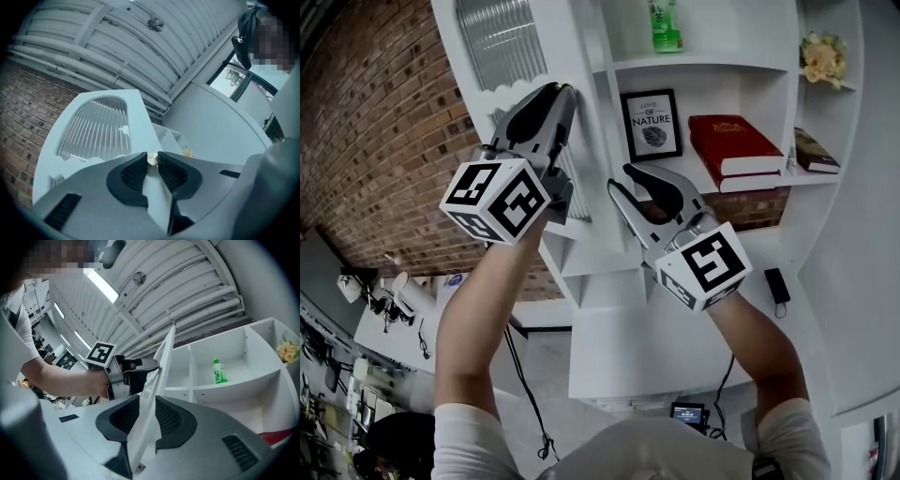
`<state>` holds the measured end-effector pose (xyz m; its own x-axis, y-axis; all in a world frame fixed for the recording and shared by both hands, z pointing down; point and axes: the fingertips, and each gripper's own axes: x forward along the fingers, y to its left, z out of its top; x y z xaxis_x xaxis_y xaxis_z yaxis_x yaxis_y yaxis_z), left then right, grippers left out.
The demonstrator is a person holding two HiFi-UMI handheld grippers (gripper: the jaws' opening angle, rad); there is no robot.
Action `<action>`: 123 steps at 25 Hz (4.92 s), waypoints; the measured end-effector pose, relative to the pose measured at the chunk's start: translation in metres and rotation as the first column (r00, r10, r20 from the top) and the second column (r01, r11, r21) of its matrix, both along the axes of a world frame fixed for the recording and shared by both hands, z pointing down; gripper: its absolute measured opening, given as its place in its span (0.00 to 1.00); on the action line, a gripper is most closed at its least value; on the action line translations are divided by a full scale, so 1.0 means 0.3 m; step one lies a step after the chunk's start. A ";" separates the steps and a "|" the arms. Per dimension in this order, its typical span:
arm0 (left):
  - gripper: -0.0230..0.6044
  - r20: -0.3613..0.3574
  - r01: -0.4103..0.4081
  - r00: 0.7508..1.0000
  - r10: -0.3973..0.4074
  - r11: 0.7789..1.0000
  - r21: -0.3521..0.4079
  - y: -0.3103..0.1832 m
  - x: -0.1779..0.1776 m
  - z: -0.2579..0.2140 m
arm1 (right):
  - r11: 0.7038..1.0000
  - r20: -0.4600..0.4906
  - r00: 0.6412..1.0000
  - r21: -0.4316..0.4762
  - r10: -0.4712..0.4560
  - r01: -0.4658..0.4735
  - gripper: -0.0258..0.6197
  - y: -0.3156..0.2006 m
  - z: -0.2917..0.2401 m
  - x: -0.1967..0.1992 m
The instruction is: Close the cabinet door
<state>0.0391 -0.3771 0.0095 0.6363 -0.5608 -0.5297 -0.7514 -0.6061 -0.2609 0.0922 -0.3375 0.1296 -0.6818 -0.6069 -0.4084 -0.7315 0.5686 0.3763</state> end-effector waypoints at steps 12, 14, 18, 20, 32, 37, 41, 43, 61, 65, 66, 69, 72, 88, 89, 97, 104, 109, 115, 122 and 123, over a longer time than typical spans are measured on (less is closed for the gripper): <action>0.16 0.061 0.082 0.995 -0.082 0.997 -0.005 -0.126 0.082 0.000 | 0.999 0.009 1.000 -0.041 0.005 -0.005 0.23 -0.112 0.032 0.083; 0.16 0.071 0.093 0.993 -0.092 0.996 -0.005 -0.144 0.092 -0.001 | 0.999 0.008 1.000 -0.040 0.001 -0.001 0.23 -0.124 0.031 0.088; 0.16 0.086 0.111 0.990 -0.109 0.994 -0.009 -0.183 0.108 -0.001 | 0.999 0.002 1.000 -0.037 0.001 -0.001 0.23 -0.140 0.032 0.097; 0.16 0.089 0.120 0.989 -0.118 0.993 -0.011 -0.201 0.114 -0.002 | 0.999 0.000 1.000 -0.039 0.006 -0.006 0.23 -0.148 0.034 0.108; 0.16 0.090 0.149 0.985 -0.146 0.988 -0.028 -0.292 0.150 -0.002 | 0.998 0.007 0.999 -0.054 0.036 -0.036 0.23 -0.189 0.057 0.199; 0.16 0.103 0.158 0.983 -0.155 0.987 -0.028 -0.314 0.166 -0.014 | 0.997 0.007 0.999 -0.059 0.043 -0.043 0.23 -0.198 0.066 0.221; 0.16 0.104 0.169 0.981 -0.164 0.985 -0.034 -0.341 0.174 -0.013 | 0.997 0.010 0.999 -0.063 0.048 -0.047 0.23 -0.208 0.071 0.239; 0.16 0.105 0.174 0.980 -0.170 0.984 -0.036 -0.355 0.177 -0.013 | 0.997 0.011 0.999 -0.064 0.051 -0.050 0.23 -0.213 0.072 0.248; 0.16 0.132 0.227 0.966 -0.220 0.973 -0.035 -0.445 0.193 -0.010 | 0.992 0.016 0.997 -0.096 0.080 -0.078 0.23 -0.254 0.117 0.312; 0.16 0.128 0.231 0.966 -0.225 0.973 -0.030 -0.446 0.193 -0.011 | 0.992 0.013 0.997 -0.101 0.081 -0.079 0.23 -0.253 0.123 0.315; 0.16 0.128 0.231 0.966 -0.226 0.972 -0.031 -0.446 0.193 -0.011 | 0.991 0.012 0.997 -0.103 0.081 -0.079 0.23 -0.253 0.125 0.315; 0.16 0.127 0.230 0.966 -0.224 0.973 -0.035 -0.444 0.193 -0.011 | 0.991 0.011 0.997 -0.108 0.081 -0.079 0.23 -0.246 0.129 0.314; 0.16 0.127 0.229 0.967 -0.223 0.973 -0.038 -0.441 0.192 -0.011 | 0.991 0.010 0.997 -0.110 0.081 -0.080 0.23 -0.238 0.130 0.314; 0.16 0.096 0.123 0.988 -0.118 0.991 -0.052 -0.348 0.150 0.026 | 0.991 0.014 0.996 -0.097 0.090 -0.089 0.23 -0.185 0.106 0.316; 0.16 0.092 0.119 0.989 -0.114 0.991 -0.053 -0.339 0.144 0.029 | 0.991 0.014 0.996 -0.096 0.091 -0.089 0.23 -0.181 0.104 0.316; 0.16 0.048 0.103 0.994 -0.101 0.993 -0.052 -0.265 0.082 0.048 | 0.993 0.017 0.995 -0.074 0.098 -0.097 0.23 -0.156 0.072 0.330; 0.15 0.014 0.040 0.999 -0.039 0.998 -0.044 -0.148 0.017 0.088 | 0.990 0.016 0.992 -0.071 0.122 -0.120 0.23 -0.141 0.065 0.306; 0.14 -0.010 -0.016 1.000 0.015 0.998 -0.064 -0.063 -0.067 0.126 | 0.985 0.004 0.988 -0.081 0.156 -0.155 0.23 -0.121 0.049 0.259; 0.12 -0.021 -0.061 0.998 0.060 0.995 -0.072 0.019 -0.152 0.181 | 0.978 0.005 0.981 -0.081 0.195 -0.194 0.22 -0.089 0.045 0.210; 0.11 -0.019 -0.101 0.995 0.100 0.992 -0.077 0.084 -0.219 0.193 | 0.967 0.005 0.970 -0.080 0.242 -0.241 0.21 -0.043 0.021 0.165; 0.11 -0.017 -0.106 0.994 0.105 0.991 -0.077 0.096 -0.223 0.197 | 0.966 0.007 0.969 -0.079 0.247 -0.246 0.20 -0.034 0.020 0.162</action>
<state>-0.0278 -0.3484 0.0685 0.6877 -0.5304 -0.4957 -0.6850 -0.7002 -0.2011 0.1406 -0.3477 0.1355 -0.5010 -0.7854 -0.3636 -0.8583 0.3969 0.3252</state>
